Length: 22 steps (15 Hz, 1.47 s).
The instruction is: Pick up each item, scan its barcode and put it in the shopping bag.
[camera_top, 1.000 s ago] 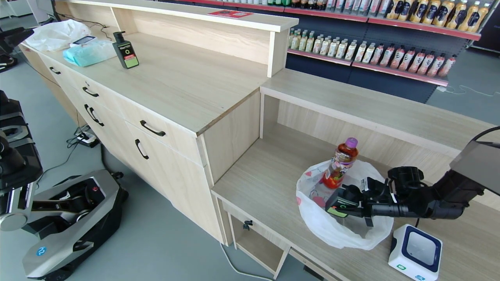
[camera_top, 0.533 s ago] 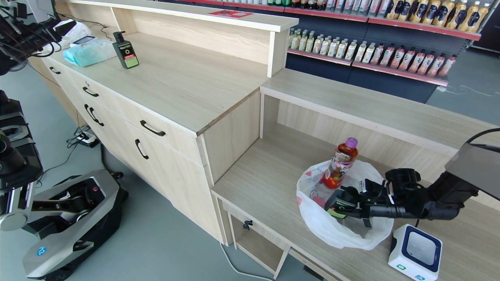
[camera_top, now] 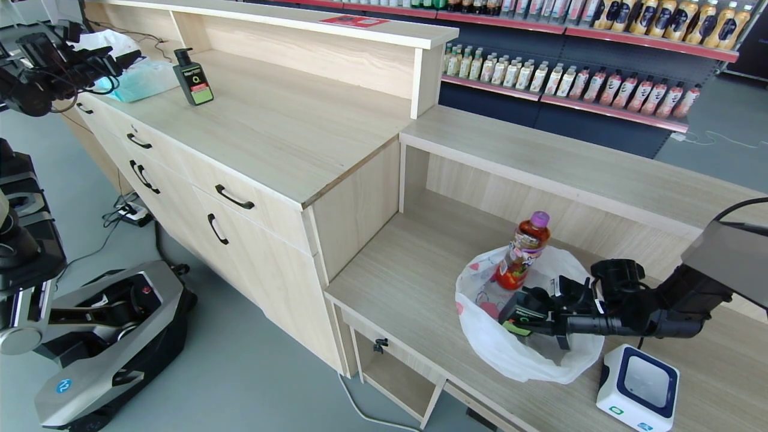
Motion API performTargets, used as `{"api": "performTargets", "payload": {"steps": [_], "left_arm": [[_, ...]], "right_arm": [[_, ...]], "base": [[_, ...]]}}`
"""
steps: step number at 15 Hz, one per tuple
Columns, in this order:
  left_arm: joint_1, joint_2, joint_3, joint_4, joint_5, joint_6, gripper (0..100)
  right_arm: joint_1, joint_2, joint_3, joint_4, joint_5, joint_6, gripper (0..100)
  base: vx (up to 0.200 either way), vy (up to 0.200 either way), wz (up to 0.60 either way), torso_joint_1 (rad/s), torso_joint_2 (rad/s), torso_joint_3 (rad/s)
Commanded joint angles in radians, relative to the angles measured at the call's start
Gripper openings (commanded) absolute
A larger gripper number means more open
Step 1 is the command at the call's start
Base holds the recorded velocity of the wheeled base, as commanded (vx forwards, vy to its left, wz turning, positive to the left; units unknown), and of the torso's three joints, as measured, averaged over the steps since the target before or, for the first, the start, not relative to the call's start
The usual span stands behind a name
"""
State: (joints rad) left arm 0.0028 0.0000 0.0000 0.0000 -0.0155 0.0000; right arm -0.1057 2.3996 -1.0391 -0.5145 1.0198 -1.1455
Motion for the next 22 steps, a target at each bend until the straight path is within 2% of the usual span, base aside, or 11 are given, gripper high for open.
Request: {"api": "performTargets", "payload": {"steps": [1, 5, 6, 8, 10, 13, 16, 18, 20, 22], "left_arm": [[0.0, 0.0, 0.0, 0.002, 0.0, 0.0, 100], [0.0, 0.0, 0.0, 0.0, 0.002, 0.0, 100], [0.0, 0.0, 0.0, 0.002, 0.0, 0.0, 100], [0.0, 0.0, 0.0, 0.0, 0.0, 0.0, 100], [0.0, 0.0, 0.0, 0.0, 0.0, 0.0, 100], [0.0, 0.0, 0.0, 0.0, 0.002, 0.0, 100], [0.0, 0.0, 0.0, 0.0, 0.0, 0.0, 100], [0.0, 0.0, 0.0, 0.0, 0.0, 0.0, 100], [0.0, 0.0, 0.0, 0.0, 0.0, 0.0, 100], [0.0, 0.0, 0.0, 0.0, 0.0, 0.0, 100]], "right_arm": [[0.0, -0.003, 0.001, 0.004, 0.0, 0.0, 0], [0.001, -0.011, 0.005, 0.005, 0.002, 0.0, 0], [0.001, -0.013, 0.004, 0.007, 0.0, 0.001, 100], [0.0, -0.033, 0.007, 0.021, 0.002, 0.007, 100], [0.0, -0.126, 0.013, 0.145, 0.008, -0.002, 100], [-0.005, -0.277, 0.064, 0.166, 0.019, -0.011, 100], [-0.005, -0.54, 0.102, 0.283, 0.042, 0.003, 100], [-0.037, -0.892, 0.206, 0.487, 0.043, 0.003, 100], [-0.088, -1.063, 0.281, 0.502, 0.046, -0.003, 100], [-0.103, -1.148, 0.281, 0.499, 0.043, -0.003, 100]], "base": [[0.0, 0.0, 0.0, 0.0, 0.0, 0.0], [0.0, 0.0, 0.0, 0.0, 0.0, 0.0], [0.0, 0.0, 0.0, 0.0, 0.0, 0.0], [0.0, 0.0, 0.0, 0.0, 0.0, 0.0], [0.0, 0.0, 0.0, 0.0, 0.0, 0.0], [0.0, 0.0, 0.0, 0.0, 0.0, 0.0], [0.0, 0.0, 0.0, 0.0, 0.0, 0.0], [0.0, 0.0, 0.0, 0.0, 0.0, 0.0], [0.0, 0.0, 0.0, 0.0, 0.0, 0.0], [0.0, 0.0, -0.3, 0.001, 0.0, 0.004]]}}
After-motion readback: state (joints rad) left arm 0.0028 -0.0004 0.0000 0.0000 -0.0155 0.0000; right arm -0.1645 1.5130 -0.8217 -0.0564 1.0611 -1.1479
